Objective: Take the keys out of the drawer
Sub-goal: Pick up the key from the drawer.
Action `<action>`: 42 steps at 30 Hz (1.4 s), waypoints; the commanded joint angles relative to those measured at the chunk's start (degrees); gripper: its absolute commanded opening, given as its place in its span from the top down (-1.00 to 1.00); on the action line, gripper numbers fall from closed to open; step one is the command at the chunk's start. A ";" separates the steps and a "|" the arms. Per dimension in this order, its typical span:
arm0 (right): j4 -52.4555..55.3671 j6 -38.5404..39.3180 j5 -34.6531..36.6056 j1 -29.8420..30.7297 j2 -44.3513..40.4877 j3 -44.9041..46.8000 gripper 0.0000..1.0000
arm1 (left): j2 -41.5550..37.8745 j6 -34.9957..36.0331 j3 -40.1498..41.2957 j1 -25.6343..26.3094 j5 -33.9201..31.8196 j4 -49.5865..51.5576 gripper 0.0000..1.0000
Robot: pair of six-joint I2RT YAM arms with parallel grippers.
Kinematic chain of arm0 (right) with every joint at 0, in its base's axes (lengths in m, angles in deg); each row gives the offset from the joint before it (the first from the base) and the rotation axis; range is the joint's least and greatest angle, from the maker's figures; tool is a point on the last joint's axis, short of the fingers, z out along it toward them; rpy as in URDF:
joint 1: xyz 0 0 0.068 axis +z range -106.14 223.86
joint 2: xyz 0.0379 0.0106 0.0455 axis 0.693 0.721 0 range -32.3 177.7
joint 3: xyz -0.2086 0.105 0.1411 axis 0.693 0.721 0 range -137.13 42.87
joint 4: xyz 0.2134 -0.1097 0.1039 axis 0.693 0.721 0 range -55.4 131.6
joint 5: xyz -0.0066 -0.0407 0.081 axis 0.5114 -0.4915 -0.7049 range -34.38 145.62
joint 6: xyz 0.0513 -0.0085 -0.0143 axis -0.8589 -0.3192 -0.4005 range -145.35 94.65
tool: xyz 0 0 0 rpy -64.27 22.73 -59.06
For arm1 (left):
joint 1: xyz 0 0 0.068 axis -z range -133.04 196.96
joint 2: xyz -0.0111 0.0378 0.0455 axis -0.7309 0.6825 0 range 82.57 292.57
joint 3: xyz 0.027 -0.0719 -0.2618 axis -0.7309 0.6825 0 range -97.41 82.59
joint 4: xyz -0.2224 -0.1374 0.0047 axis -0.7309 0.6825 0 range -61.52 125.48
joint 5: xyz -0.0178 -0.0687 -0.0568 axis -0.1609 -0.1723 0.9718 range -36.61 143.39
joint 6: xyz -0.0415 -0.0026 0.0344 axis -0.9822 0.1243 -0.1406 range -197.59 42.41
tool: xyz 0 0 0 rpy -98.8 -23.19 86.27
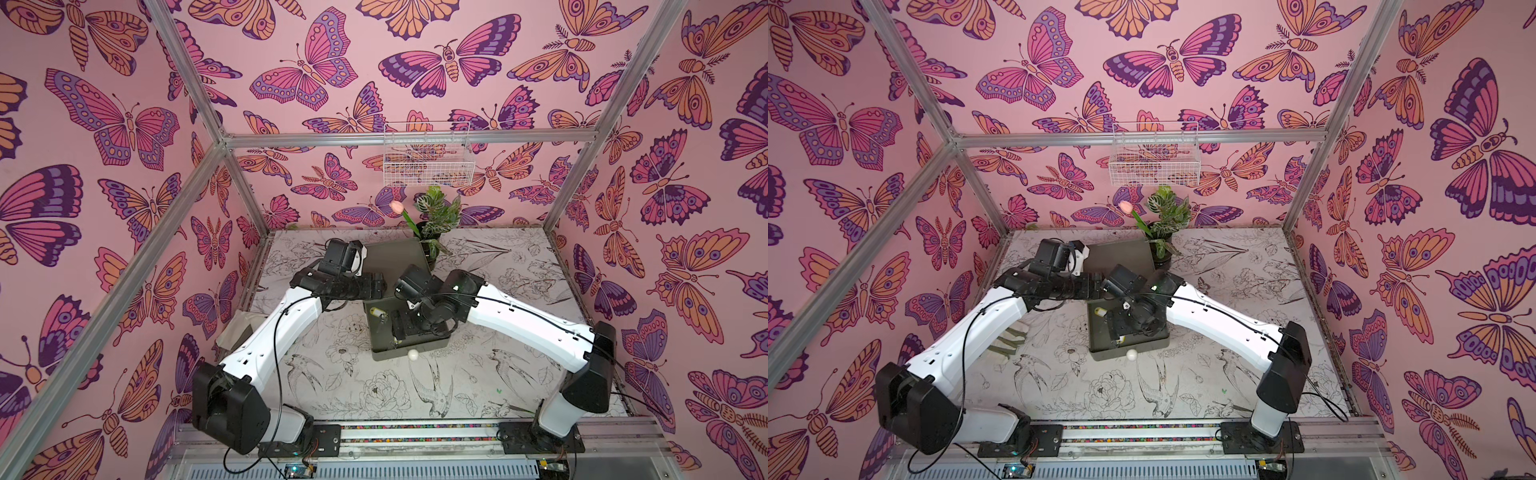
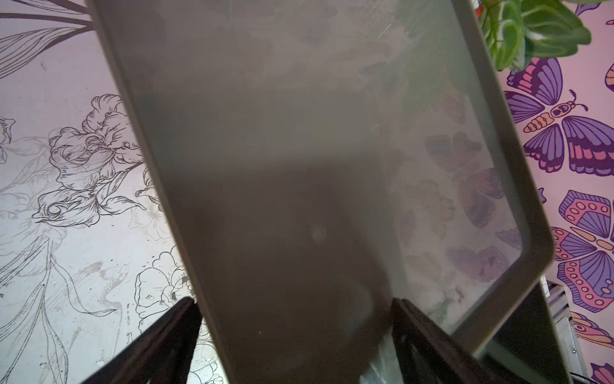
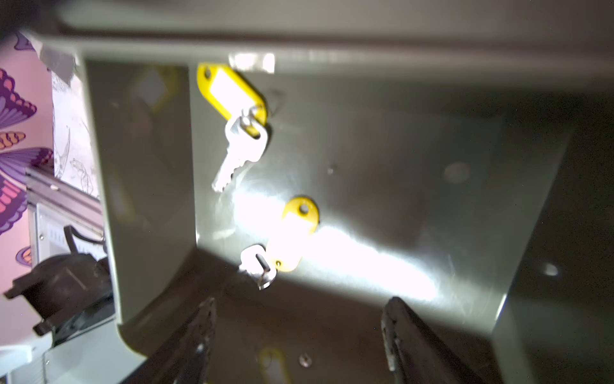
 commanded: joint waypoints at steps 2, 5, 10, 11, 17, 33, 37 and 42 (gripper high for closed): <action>-4.68 0.89 4.69 1.04 0.29 -1.30 -0.59 | -1.37 0.02 1.37 0.40 -0.68 -0.67 -0.89; -8.87 1.08 4.95 1.15 1.02 -0.49 -0.46 | -1.41 -0.33 1.87 0.39 -0.55 -0.67 -0.89; -13.52 1.61 7.90 1.96 2.37 0.08 -0.40 | -2.00 -0.18 2.90 0.40 -0.65 -0.78 -0.89; -13.87 1.57 7.95 2.00 2.78 -0.04 -0.40 | -2.04 -0.24 3.14 0.40 -0.57 -0.74 -0.89; -16.38 1.98 12.33 4.32 3.39 1.40 -0.32 | -3.03 -0.65 4.09 0.40 -1.13 -0.78 -0.89; -24.02 1.24 28.35 9.23 3.70 6.86 -0.21 | -9.39 -3.74 4.92 0.40 -11.40 6.06 -0.92; -24.47 1.18 29.86 9.20 4.18 6.95 -0.19 | -10.32 -5.66 4.24 0.40 -16.09 8.69 -0.93; -26.14 1.79 30.82 9.29 4.96 7.64 -0.13 | -12.55 -6.69 3.13 0.40 -20.79 11.28 -0.96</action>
